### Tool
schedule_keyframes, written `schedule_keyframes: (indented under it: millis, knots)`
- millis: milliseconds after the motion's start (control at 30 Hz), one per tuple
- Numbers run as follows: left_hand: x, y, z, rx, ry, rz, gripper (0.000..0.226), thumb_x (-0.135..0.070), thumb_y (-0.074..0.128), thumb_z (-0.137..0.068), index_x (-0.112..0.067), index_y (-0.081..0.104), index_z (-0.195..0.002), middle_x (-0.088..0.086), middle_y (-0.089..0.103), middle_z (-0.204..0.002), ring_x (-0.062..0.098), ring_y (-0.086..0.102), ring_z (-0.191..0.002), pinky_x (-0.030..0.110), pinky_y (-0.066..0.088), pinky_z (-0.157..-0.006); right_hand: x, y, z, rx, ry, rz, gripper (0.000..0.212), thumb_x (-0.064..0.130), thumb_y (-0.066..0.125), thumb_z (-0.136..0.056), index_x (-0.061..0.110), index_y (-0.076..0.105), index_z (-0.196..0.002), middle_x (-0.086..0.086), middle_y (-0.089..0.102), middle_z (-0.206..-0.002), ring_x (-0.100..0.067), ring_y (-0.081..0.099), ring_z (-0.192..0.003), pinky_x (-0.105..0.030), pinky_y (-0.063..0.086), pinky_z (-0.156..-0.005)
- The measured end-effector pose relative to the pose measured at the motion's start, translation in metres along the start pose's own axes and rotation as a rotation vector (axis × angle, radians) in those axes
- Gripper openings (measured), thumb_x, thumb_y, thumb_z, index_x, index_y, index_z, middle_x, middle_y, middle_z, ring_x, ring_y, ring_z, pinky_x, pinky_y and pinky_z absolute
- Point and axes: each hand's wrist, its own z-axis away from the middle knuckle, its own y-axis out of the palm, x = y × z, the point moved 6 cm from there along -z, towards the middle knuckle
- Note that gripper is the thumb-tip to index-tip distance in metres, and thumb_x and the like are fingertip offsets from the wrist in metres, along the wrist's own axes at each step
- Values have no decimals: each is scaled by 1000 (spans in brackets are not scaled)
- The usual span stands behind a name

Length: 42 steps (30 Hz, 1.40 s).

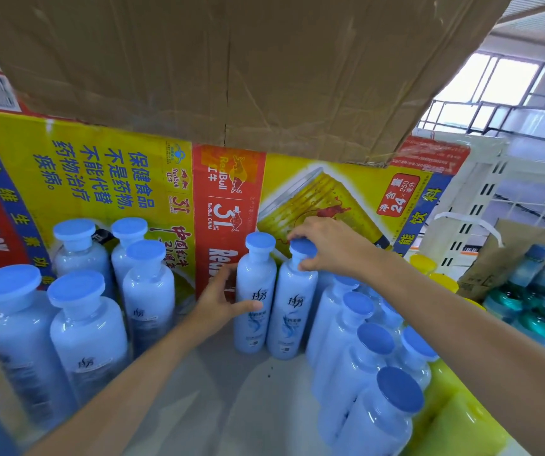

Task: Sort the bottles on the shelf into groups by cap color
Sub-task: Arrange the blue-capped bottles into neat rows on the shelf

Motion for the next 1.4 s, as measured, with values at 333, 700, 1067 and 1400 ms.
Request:
schedule_keyframes:
  millis: [333,700,1067,1400]
  knots:
    - [-4,1,-3,-11,18,-141,61,-14,81,-66,-25,44,-114,-10,57,-105,10,56,-100,31,47,-88,-1,-1,-2,-14,31,1,52,30,69,-80,17,53,-127,-4,56,-123,-20,52,-111,-25,37,-82]
    - [-17,-3,1,8,41,-312,72,-21,77,-71,-15,40,-133,1,51,-130,13,46,-120,26,36,-100,-2,1,-1,-2,9,4,53,31,67,-82,18,49,-130,-5,53,-122,-21,50,-110,-25,35,-80]
    - [-108,-8,-19,55,287,-620,51,-23,71,-79,-17,52,-126,2,48,-116,17,49,-108,23,36,-91,3,1,-1,2,-23,24,52,31,69,-80,22,51,-128,-6,53,-119,-23,51,-110,-28,38,-82]
    - [-123,-1,-34,133,205,-842,41,-25,68,-81,-13,56,-119,9,54,-114,26,53,-102,37,44,-87,6,-2,1,5,-14,48,50,31,71,-78,20,54,-124,-7,55,-117,-24,52,-107,-30,39,-79]
